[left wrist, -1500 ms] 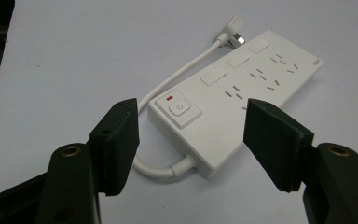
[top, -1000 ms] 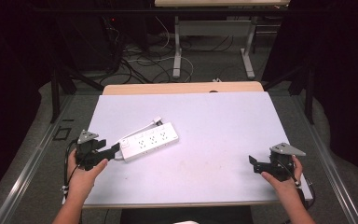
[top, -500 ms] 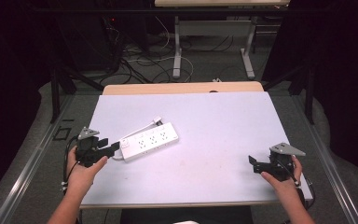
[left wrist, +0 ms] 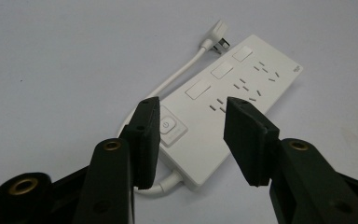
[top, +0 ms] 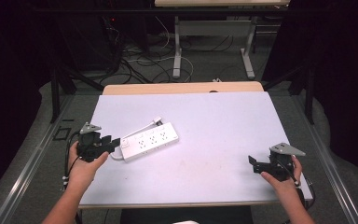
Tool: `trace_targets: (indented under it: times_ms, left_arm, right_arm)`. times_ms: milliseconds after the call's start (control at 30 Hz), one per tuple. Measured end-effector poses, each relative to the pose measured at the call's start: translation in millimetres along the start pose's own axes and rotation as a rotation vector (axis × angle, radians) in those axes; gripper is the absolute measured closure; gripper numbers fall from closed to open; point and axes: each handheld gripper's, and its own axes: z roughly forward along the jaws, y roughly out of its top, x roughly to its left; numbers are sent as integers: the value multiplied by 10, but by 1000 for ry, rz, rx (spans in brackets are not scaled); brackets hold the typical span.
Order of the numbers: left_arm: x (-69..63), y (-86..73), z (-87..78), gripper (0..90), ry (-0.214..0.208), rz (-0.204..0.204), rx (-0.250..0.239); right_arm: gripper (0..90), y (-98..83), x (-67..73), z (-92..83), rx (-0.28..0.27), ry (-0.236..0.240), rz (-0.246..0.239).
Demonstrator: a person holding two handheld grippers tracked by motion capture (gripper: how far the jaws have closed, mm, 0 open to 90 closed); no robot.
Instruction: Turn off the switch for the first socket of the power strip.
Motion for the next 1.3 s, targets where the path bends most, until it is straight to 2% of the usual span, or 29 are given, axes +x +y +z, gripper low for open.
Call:
trace_targets:
  times_ms: [267,433,633,833,900,1100,1300]
  left_arm:
    - [-68,71,45,614,7,35,24]
    - [-99,90,92,645,6,32,36]
    - [-146,137,176,677,11,60,74]
    - [-212,190,263,719,10,67,110]
    - [-234,212,292,730,16,75,106]
    - [-260,270,343,760,14,66,118]
    - [-287,328,413,782,17,38,117]
  right_arm:
    - [58,-1,4,8,-3,-4,5]
    - [58,-3,4,8,-1,-4,5]
    - [62,-3,1,9,2,5,7]
    - [63,-1,9,11,0,1,10]
    - [63,-1,6,7,4,4,8]
    - [63,-4,2,8,2,6,6]
    - [64,-6,-1,7,3,10,4]
